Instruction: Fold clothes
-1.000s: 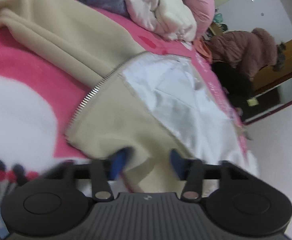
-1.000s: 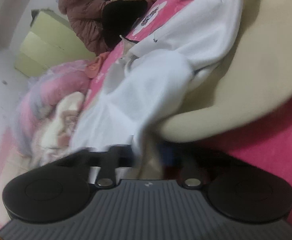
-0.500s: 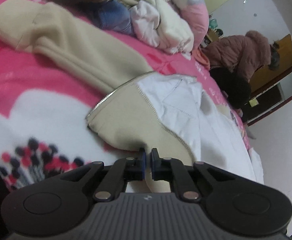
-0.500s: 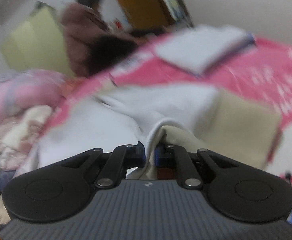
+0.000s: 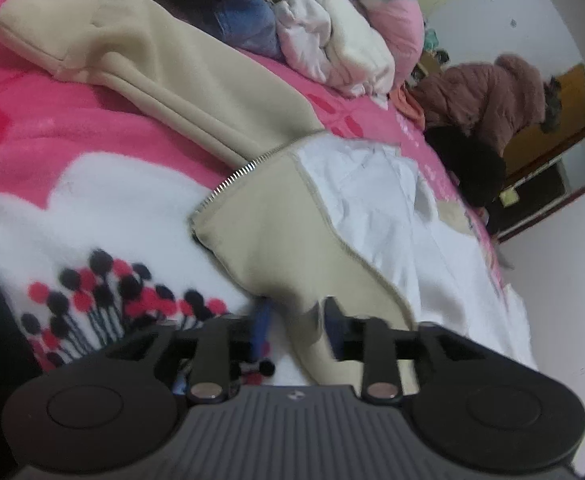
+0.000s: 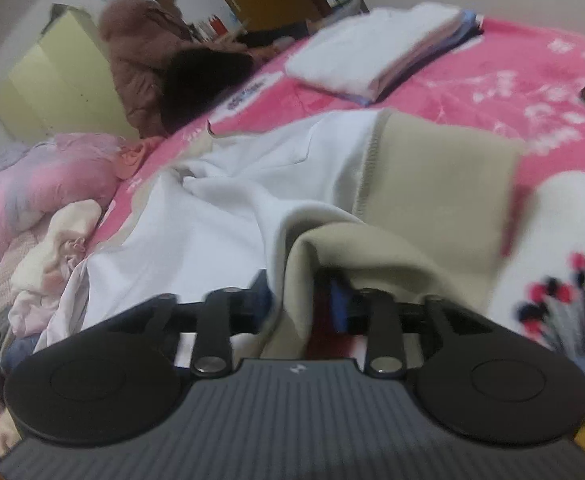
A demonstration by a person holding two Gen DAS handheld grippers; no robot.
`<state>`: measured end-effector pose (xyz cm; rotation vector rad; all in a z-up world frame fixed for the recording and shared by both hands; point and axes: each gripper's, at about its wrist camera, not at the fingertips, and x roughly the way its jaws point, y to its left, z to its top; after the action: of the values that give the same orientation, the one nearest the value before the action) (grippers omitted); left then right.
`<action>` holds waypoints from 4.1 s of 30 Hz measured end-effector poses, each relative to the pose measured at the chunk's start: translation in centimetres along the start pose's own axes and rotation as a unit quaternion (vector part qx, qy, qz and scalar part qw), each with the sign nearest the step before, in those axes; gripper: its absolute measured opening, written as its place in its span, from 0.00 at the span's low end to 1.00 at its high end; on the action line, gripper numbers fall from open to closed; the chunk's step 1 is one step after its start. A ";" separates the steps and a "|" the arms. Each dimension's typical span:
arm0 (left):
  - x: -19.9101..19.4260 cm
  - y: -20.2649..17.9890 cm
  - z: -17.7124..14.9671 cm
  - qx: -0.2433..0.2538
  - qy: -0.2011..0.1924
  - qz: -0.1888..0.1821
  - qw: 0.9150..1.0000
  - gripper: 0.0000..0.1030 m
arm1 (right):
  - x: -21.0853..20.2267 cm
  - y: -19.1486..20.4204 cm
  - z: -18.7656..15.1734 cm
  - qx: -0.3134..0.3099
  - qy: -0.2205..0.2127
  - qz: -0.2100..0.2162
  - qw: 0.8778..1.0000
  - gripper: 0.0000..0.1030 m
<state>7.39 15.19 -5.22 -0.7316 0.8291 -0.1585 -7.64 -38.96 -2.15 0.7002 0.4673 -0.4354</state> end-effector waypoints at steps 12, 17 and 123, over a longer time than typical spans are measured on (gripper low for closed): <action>-0.9 2.7 1.2 -0.052 -0.033 -0.012 0.998 0.52 | -8.4 6.7 -5.4 -0.166 -0.073 0.065 0.981 0.56; -1.9 3.7 1.4 -0.059 -0.062 -0.004 0.996 0.57 | -5.9 15.8 -10.4 -0.318 -0.033 0.200 0.926 0.56; -5.6 -2.0 -3.8 0.221 -0.070 -0.131 0.964 0.91 | 2.1 25.9 -8.6 -0.124 0.017 0.344 0.931 0.02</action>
<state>1.13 13.92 -2.15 -0.4210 0.5307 -0.5074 5.45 -15.69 4.07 0.5816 0.2751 0.2952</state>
